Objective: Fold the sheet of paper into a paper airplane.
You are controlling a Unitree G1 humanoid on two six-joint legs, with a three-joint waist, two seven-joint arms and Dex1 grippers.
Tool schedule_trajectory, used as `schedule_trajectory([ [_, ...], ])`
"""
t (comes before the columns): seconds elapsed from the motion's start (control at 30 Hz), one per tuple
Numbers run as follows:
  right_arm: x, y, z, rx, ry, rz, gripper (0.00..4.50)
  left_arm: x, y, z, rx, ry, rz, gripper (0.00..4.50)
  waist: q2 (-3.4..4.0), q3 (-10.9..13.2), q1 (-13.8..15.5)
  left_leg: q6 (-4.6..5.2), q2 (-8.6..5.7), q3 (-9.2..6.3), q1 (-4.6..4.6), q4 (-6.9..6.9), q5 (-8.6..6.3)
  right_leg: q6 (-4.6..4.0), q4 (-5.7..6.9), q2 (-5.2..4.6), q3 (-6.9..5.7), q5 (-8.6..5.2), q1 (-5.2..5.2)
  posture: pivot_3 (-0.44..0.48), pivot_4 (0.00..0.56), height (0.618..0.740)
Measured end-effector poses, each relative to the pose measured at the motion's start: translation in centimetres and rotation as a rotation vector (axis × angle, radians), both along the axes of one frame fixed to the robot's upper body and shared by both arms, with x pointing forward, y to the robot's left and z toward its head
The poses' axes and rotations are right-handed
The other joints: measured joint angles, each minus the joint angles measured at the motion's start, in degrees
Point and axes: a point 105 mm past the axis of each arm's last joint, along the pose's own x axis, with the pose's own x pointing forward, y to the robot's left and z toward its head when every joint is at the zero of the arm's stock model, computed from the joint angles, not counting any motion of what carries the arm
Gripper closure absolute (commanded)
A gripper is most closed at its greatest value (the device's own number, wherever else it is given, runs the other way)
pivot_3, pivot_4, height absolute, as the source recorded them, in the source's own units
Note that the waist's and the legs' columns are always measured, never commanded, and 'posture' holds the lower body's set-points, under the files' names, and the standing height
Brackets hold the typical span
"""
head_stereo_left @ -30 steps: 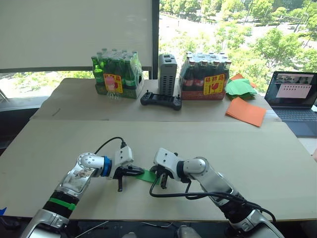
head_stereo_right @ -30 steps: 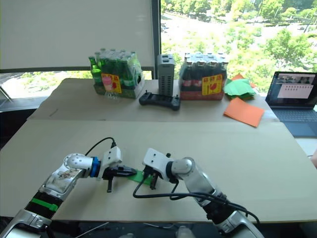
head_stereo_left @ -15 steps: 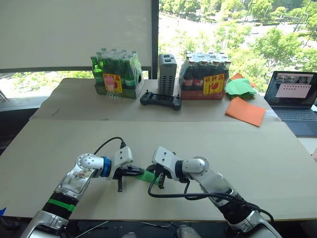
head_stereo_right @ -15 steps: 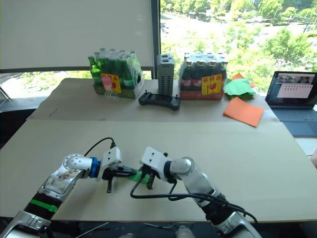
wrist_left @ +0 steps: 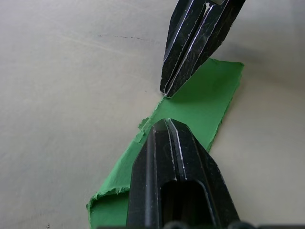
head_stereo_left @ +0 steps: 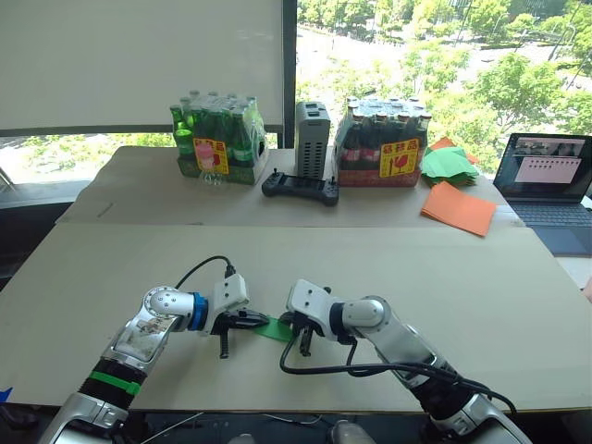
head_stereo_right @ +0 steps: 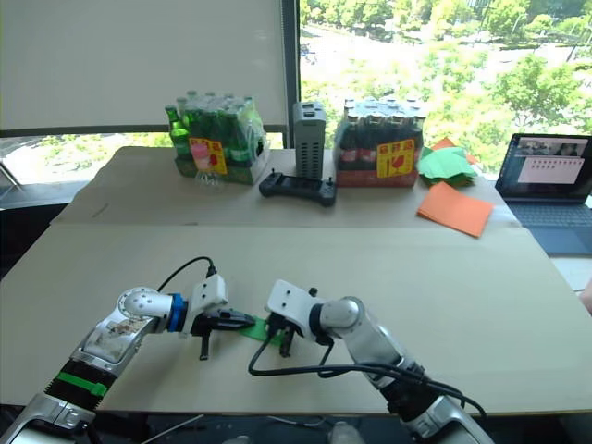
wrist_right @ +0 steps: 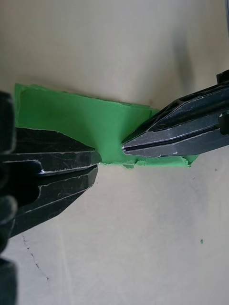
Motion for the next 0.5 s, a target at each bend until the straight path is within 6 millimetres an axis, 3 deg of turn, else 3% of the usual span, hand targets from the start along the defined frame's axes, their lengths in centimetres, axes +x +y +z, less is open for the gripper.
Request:
schedule_trajectory([
  [0.5, -1.0, -2.3, -0.5, -0.028, -0.007, -0.023, 4.48, 0.0, 0.0, -0.1, 0.003, 0.002, -0.001, 4.50, 0.00, -0.16, 0.19, 0.01, 0.00, -0.01, 0.03, 0.00, -0.01, 0.44, -0.08, -0.01, 0.00, -0.27, 0.10, 0.000, 0.150, 0.740],
])
